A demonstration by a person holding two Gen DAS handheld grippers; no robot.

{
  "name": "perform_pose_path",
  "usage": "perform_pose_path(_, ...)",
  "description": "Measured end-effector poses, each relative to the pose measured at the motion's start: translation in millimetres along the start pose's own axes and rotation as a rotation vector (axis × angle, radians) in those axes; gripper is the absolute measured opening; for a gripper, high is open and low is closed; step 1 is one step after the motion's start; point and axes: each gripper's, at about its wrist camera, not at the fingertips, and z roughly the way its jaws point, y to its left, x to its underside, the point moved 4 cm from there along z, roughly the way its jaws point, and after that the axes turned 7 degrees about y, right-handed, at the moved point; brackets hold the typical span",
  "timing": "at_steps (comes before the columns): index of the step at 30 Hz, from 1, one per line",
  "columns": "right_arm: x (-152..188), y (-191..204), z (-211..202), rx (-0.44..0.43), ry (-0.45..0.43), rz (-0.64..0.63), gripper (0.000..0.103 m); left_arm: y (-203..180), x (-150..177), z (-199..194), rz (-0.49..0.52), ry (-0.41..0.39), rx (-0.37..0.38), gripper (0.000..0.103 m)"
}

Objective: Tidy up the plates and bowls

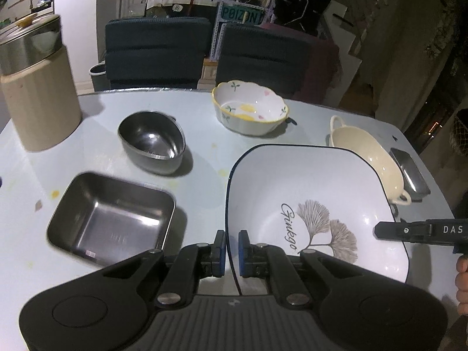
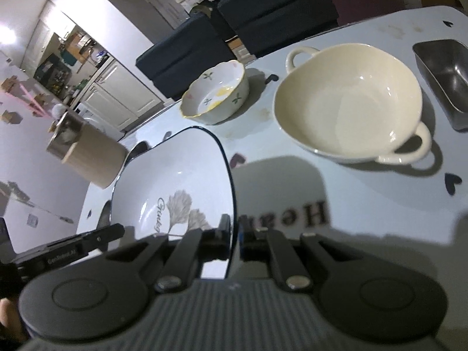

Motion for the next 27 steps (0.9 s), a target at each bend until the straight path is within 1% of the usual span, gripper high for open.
perform_pose_path(7,23.0,3.1,-1.4,-0.005,0.046,0.005,0.007,-2.5,27.7,-16.4,-0.023,0.02,-0.022,0.008)
perform_pose_path(10,32.8,1.8,-1.1,-0.009,0.083,0.031,0.007,-1.9,41.2,-17.0,-0.031,0.046,-0.033,0.009)
perform_pose_path(13,41.3,2.6,-5.5,-0.001,0.099,0.02,0.007,-1.6,53.0,-16.0,-0.029,0.073,-0.039,0.009)
perform_pose_path(17,49.0,5.6,-6.1,0.021,0.127,-0.01,0.007,-1.0,63.0,-8.9,-0.03,0.113,-0.045,0.01)
perform_pose_path(22,54.9,9.6,-1.7,0.058,0.153,-0.044,0.007,3.3,67.8,6.4,-0.039,0.17,-0.061,0.011)
perform_pose_path(27,61.9,11.0,6.5,0.087,0.189,-0.067,0.007,5.4,75.0,18.8,-0.015,0.226,-0.082,0.013)
